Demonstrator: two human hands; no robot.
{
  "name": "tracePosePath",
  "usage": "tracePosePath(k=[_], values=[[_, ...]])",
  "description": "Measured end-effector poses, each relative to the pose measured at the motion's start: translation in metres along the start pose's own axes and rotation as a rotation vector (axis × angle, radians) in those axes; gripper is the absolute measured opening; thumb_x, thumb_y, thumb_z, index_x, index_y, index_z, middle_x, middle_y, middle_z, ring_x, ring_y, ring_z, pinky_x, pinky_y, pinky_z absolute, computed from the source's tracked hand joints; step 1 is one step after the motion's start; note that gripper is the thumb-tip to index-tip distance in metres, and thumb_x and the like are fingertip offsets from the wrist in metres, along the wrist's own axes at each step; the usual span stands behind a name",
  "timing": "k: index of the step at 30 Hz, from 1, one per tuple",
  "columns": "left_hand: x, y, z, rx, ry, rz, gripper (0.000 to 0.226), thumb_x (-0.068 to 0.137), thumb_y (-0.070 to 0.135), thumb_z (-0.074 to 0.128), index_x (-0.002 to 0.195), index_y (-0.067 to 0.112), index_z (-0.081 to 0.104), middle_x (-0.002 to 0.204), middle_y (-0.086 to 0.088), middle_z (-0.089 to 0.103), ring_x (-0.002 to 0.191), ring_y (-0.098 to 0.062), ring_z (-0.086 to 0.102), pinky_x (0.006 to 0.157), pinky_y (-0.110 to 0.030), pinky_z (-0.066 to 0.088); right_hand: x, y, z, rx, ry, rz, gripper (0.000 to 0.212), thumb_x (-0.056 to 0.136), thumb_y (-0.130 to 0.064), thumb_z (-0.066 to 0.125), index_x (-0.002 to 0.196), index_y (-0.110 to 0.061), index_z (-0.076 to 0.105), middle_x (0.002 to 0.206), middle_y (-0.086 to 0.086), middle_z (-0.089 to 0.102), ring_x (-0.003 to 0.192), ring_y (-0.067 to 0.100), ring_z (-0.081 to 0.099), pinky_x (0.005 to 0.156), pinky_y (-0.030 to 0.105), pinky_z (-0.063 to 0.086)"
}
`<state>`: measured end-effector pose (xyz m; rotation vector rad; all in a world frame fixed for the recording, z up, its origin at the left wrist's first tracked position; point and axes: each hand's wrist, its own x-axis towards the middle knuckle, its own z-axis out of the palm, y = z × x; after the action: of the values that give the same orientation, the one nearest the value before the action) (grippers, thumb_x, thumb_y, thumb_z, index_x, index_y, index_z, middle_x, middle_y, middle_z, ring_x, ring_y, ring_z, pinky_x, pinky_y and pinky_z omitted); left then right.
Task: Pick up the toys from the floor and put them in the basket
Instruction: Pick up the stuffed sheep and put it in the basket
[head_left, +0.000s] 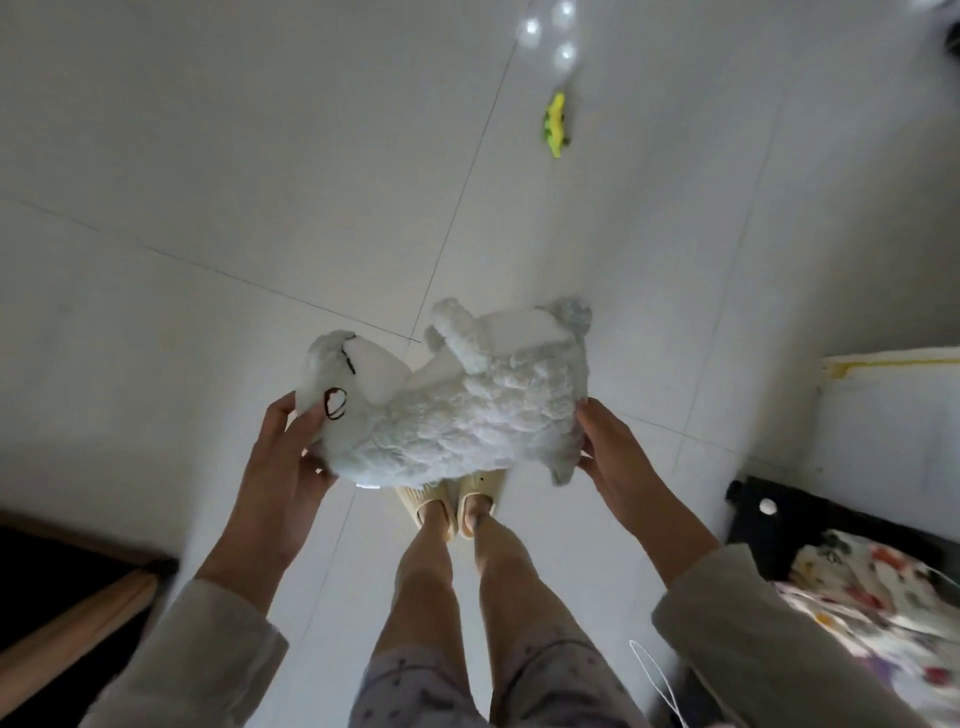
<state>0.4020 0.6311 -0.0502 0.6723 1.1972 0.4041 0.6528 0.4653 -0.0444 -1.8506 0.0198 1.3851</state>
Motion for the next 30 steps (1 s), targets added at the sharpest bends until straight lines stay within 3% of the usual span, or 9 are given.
tracePosePath(k=[5,13,16,18,21,23,27,30], values=[[-0.072,0.045,0.009,-0.036,-0.015,0.027,0.011,0.083,0.030,0.060,0.089,0.034,0.068,0.090,0.011,0.075,0.081,-0.007,0.073,0.072,-0.031,0.060,-0.076,-0.036,-0.012,-0.034,-0.004,-0.037,0.035,0.096,-0.035,0.041,0.117,-0.014,0.059,0.123,0.016,0.062,0.112,0.033,0.061,0.092,0.045,0.051],[-0.114,0.052,0.025,-0.094,-0.023,0.057,0.011,0.083,0.030,0.060,0.083,0.035,0.070,0.081,0.013,0.074,0.069,-0.003,0.071,0.062,-0.027,0.059,-0.121,-0.044,-0.032,-0.039,-0.023,-0.053,0.022,0.096,-0.034,0.042,0.096,-0.027,0.063,0.110,0.005,0.068,0.098,0.021,0.068,0.067,0.026,0.058],[-0.116,0.052,0.035,-0.114,-0.001,0.054,0.014,0.087,0.029,0.055,0.087,0.032,0.069,0.081,0.012,0.074,0.068,-0.006,0.071,0.065,-0.029,0.057,-0.115,-0.057,-0.038,0.009,-0.043,-0.033,0.019,0.096,-0.028,0.045,0.090,-0.025,0.064,0.096,-0.001,0.070,0.079,0.013,0.073,0.057,0.023,0.057],[-0.114,0.054,0.037,-0.139,0.013,0.043,0.017,0.091,0.028,0.051,0.089,0.030,0.068,0.080,0.011,0.073,0.066,-0.008,0.070,0.064,-0.030,0.057,-0.108,-0.069,-0.036,0.007,-0.037,-0.039,0.018,0.095,-0.030,0.048,0.089,-0.024,0.064,0.095,0.001,0.070,0.076,0.013,0.072,0.060,0.028,0.056],[-0.107,0.063,0.040,-0.180,0.041,0.073,0.026,0.094,0.025,0.046,0.083,0.030,0.069,0.074,0.012,0.073,0.060,-0.006,0.069,0.056,-0.026,0.059,-0.097,-0.094,-0.028,0.017,-0.067,-0.064,0.022,0.094,-0.031,0.048,0.088,-0.020,0.065,0.104,0.016,0.068,0.090,0.030,0.067,0.070,0.041,0.056],[-0.102,0.066,0.040,-0.196,0.069,0.081,0.030,0.095,0.025,0.044,0.081,0.031,0.070,0.074,0.013,0.073,0.062,-0.006,0.068,0.058,-0.026,0.059,-0.087,-0.109,-0.023,0.009,-0.079,-0.068,0.023,0.094,-0.030,0.048,0.086,-0.019,0.066,0.104,0.019,0.066,0.095,0.036,0.064,0.080,0.047,0.054],[-0.086,0.082,0.041,-0.236,0.131,0.105,0.029,0.095,0.026,0.041,0.085,0.031,0.069,0.077,0.014,0.072,0.074,-0.014,0.057,0.069,-0.031,0.055,-0.065,-0.139,-0.010,-0.004,-0.101,-0.080,0.024,0.093,-0.032,0.049,0.088,-0.017,0.067,0.105,0.023,0.065,0.091,0.033,0.063,0.083,0.047,0.052],[-0.062,0.100,0.045,-0.258,0.160,0.079,0.027,0.095,0.024,0.041,0.087,0.029,0.067,0.077,0.011,0.071,0.074,-0.014,0.056,0.070,-0.031,0.052,-0.039,-0.161,-0.001,-0.051,-0.095,-0.075,0.022,0.094,-0.030,0.049,0.093,-0.015,0.065,0.112,0.023,0.065,0.097,0.038,0.064,0.085,0.049,0.052]])
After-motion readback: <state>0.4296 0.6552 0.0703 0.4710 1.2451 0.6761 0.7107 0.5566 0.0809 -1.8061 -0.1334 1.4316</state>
